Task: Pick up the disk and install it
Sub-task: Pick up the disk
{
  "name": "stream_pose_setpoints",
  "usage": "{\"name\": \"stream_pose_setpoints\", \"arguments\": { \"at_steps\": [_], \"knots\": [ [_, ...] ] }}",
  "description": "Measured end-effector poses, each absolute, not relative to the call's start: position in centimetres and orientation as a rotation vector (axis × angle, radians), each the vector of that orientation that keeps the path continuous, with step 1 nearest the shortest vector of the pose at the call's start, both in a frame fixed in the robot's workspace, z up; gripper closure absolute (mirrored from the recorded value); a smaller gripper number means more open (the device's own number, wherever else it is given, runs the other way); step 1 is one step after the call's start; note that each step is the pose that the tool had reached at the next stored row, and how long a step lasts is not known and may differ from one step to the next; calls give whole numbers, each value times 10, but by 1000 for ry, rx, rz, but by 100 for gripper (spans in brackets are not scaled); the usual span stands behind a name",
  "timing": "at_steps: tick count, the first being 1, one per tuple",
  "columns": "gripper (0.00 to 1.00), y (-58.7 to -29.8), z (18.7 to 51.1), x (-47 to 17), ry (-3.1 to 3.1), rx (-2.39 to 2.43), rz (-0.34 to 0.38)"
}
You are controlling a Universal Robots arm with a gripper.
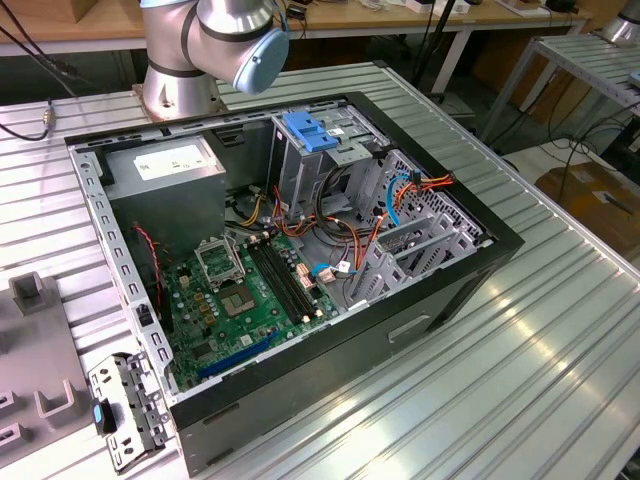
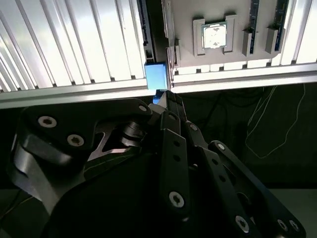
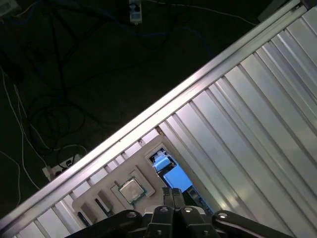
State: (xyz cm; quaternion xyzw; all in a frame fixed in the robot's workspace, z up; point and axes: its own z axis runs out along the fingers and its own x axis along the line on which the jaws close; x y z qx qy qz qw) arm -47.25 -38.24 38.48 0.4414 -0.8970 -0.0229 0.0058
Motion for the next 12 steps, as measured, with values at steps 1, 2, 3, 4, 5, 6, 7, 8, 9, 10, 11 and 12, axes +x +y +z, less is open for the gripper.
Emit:
{"name": "stream_pose_setpoints", "arguments": {
  "at_steps": [1,2,3,4,5,6,7,8,9,10,11,12],
  "knots": [
    [89,-382,385,-472,-2808,1382,-72],
    [89,-382,385,-472,-2808,1382,-72],
    [89,-382,385,-472,-2808,1382,-72],
    [89,-382,385,-472,-2808,1382,-72],
    [89,-382,385,-472,-2808,1382,-72],
    [89,-382,385,-472,-2807,1383,-72],
    [89,-382,385,-473,-2803,1391,-72],
    [89,-382,385,-473,-2797,1402,-72],
    [89,-382,385,-473,-2785,1425,-72],
    [89,-382,385,-473,-2762,1467,-72],
    [89,-382,385,-473,-2743,1503,-71],
    [89,-382,385,-473,-2728,1528,-71]
  ]
}}
